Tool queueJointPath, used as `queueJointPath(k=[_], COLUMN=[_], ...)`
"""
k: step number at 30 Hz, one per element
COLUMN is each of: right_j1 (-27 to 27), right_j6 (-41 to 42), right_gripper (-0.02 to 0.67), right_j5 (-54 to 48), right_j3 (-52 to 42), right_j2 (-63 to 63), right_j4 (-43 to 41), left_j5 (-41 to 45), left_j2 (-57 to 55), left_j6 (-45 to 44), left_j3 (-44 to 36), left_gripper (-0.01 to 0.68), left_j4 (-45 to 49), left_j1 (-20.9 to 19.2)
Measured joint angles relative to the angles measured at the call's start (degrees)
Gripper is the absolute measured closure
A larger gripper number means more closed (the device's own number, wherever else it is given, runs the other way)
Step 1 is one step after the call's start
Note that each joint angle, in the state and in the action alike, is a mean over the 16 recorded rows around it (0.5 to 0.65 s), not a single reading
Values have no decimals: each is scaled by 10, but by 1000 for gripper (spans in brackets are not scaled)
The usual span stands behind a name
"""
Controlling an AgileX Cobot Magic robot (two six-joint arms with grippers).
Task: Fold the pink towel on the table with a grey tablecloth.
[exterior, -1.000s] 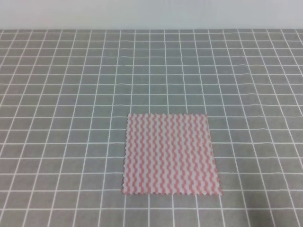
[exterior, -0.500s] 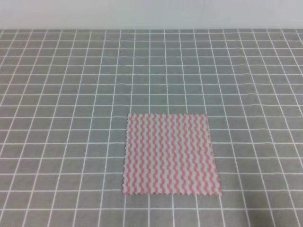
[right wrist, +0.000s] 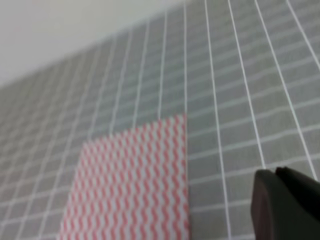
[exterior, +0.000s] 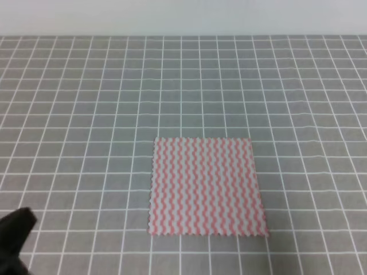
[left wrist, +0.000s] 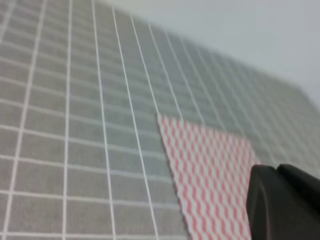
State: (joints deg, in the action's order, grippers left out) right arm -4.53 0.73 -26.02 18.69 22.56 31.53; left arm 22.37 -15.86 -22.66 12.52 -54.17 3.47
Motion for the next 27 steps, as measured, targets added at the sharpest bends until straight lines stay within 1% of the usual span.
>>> queueJointPath(k=[3,5,10,14,17,20,23,27], right_j1=[0,0,-9,-41,-80,-126,-171,-219], right_j6=[24,51,135,198,232,245,243,231], right_gripper=[666,666,665,665,666,666,666,665], right_j5=[-37,-54,-81,-75,-53,-24,3,32], right_j3=[30,43,67,78,85,93,104,123], right_j2=[60,97,183,246,291,335,376,429], right_j4=[3,23,101,167,209,230,229,211], left_j5=[36,56,85,94,90,78,60,32], left_j2=[-66,-111,-215,-291,-342,-386,-424,-466], left_j6=[-40,-77,-188,-284,-348,-394,-422,-435], left_j3=[34,54,87,103,115,129,146,171], left_gripper=[674,674,674,674,674,674,674,674], left_j4=[-5,-19,-92,-164,-216,-254,-274,-281], left_j1=[0,0,2,15,38,72,113,166])
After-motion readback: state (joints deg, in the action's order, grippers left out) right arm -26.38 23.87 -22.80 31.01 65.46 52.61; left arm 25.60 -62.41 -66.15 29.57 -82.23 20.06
